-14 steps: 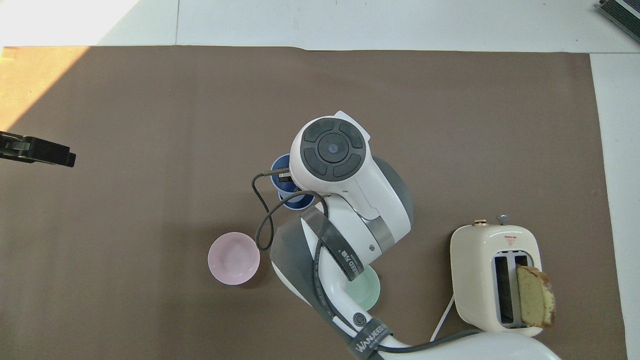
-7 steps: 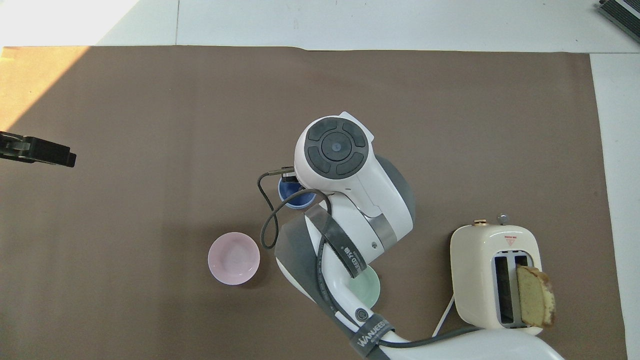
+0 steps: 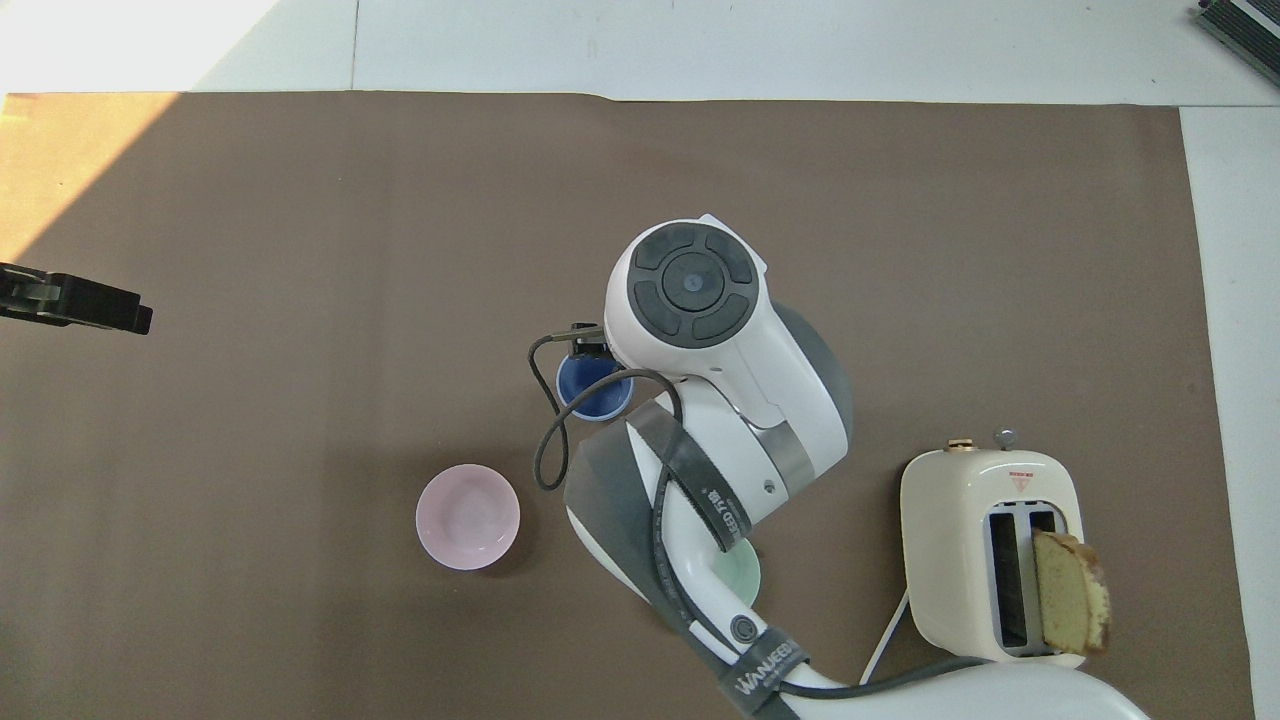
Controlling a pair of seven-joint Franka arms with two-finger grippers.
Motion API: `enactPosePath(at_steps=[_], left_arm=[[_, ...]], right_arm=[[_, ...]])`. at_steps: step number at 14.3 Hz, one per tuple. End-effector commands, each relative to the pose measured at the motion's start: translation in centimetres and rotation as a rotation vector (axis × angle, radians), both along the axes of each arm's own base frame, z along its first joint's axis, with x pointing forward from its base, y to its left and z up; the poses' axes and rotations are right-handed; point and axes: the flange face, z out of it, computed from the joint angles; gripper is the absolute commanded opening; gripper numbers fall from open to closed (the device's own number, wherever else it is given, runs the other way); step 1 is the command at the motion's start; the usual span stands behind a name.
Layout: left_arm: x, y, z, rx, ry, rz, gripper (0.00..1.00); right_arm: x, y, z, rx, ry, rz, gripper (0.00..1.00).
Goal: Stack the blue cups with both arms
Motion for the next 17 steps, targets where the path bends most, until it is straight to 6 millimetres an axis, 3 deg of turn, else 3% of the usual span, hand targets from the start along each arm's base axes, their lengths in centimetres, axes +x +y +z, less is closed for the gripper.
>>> enactPosePath(at_steps=[1, 4, 5, 7, 12, 17], left_arm=[[-0.2, 0.1, 0.6, 0.016, 0.005, -0.008, 1.00], [-0.1, 0.3, 0.6, 0.016, 0.001, -0.007, 1.00], [-0.1, 0.4, 0.6, 0.016, -0.001, -0.007, 1.00], [-0.1, 0.5, 0.6, 0.016, 0.001, -0.005, 1.00], [-0.1, 0.4, 0.7, 0.016, -0.001, -0.005, 1.00], [-0.1, 0.5, 0.7, 0.016, -0.001, -0.004, 1.00]], right_arm=[[-0.4, -4.6, 5.6, -0.001, -0.014, -0.067, 1.00], [0.9, -13.3, 12.2, 0.011, -0.043, -0.151, 1.00], [1.1, -16.6, 13.4, 0.005, -0.037, -0.147, 1.00], [0.3, -20.9, 15.8, -0.028, -0.032, -0.087, 1.00], [-1.4, -28.0, 19.2, -0.046, -0.017, -0.097, 1.00], [-1.4, -32.6, 19.1, -0.044, 0.015, -0.146, 1.00]])
